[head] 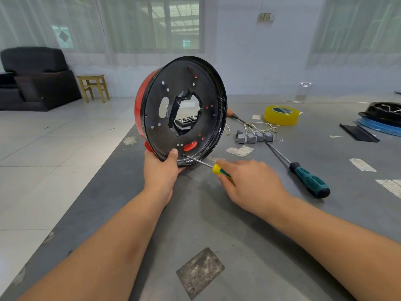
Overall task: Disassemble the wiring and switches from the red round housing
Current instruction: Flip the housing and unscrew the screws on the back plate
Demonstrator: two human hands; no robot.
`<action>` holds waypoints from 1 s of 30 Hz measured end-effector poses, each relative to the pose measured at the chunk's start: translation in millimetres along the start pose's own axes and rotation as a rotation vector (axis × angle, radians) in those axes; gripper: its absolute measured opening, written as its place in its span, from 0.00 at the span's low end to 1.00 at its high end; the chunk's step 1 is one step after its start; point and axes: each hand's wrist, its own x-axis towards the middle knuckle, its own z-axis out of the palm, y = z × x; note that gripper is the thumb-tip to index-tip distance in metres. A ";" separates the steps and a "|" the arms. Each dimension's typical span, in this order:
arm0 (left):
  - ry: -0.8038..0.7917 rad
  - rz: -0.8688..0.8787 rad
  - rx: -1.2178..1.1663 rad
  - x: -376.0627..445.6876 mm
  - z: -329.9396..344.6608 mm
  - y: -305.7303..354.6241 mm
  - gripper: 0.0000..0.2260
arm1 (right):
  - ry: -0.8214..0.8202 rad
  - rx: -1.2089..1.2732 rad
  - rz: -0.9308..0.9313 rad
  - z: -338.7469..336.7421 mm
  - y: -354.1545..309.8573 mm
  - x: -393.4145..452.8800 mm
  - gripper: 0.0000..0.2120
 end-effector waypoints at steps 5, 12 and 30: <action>0.037 -0.045 -0.007 -1.6 0.2 1.1 0.15 | 0.115 -0.376 -0.207 -9.0 2.5 2.1 0.27; 0.055 -0.081 -0.051 -1.8 -0.3 3.1 0.14 | 0.147 0.385 0.108 -18.6 5.7 11.5 0.20; 0.077 -0.127 0.035 2.9 -1.6 3.0 0.13 | 0.109 0.302 -0.028 -17.9 32.5 9.0 0.19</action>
